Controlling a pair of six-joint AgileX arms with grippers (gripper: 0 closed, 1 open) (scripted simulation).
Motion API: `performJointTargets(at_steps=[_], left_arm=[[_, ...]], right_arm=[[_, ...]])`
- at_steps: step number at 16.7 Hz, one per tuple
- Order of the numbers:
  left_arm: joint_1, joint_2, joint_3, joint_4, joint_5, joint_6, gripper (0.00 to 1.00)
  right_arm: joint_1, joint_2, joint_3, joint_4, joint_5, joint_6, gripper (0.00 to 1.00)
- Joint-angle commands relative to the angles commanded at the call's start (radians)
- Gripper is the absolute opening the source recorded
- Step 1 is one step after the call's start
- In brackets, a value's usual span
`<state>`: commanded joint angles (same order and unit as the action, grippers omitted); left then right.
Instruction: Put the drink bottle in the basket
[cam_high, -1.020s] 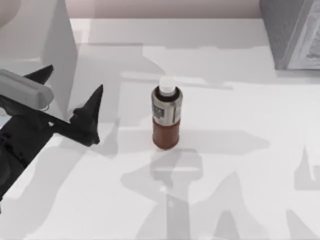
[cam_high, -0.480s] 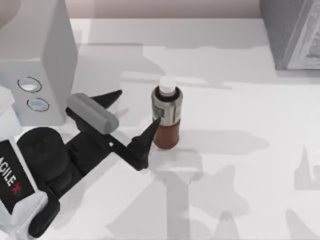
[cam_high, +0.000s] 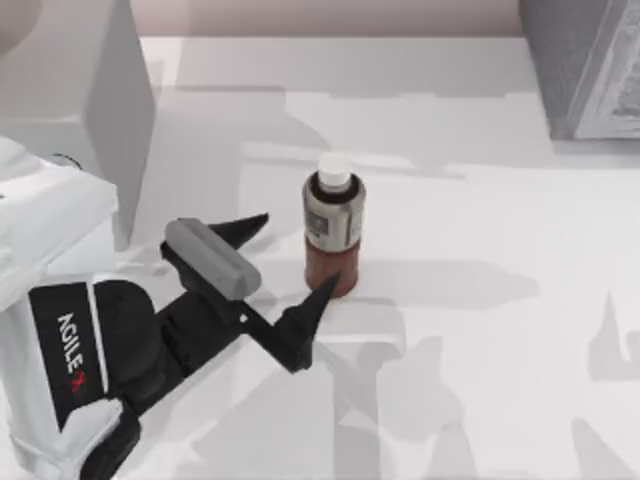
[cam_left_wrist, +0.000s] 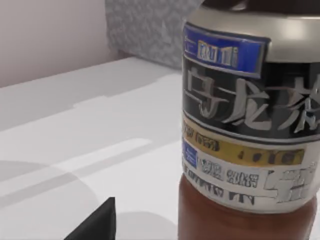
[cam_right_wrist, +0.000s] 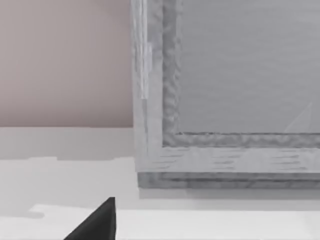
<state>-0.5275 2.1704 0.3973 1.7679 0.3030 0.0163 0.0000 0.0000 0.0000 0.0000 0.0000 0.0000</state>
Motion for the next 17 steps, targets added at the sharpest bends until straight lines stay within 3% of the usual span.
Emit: performJointTargets(at_steps=[17], left_arm=[[-0.06, 0.053, 0.266, -0.212, -0.059, -0.001, 1.0]], right_arm=[[0.0, 0.0, 0.0, 0.0, 0.0, 0.0, 1.0]])
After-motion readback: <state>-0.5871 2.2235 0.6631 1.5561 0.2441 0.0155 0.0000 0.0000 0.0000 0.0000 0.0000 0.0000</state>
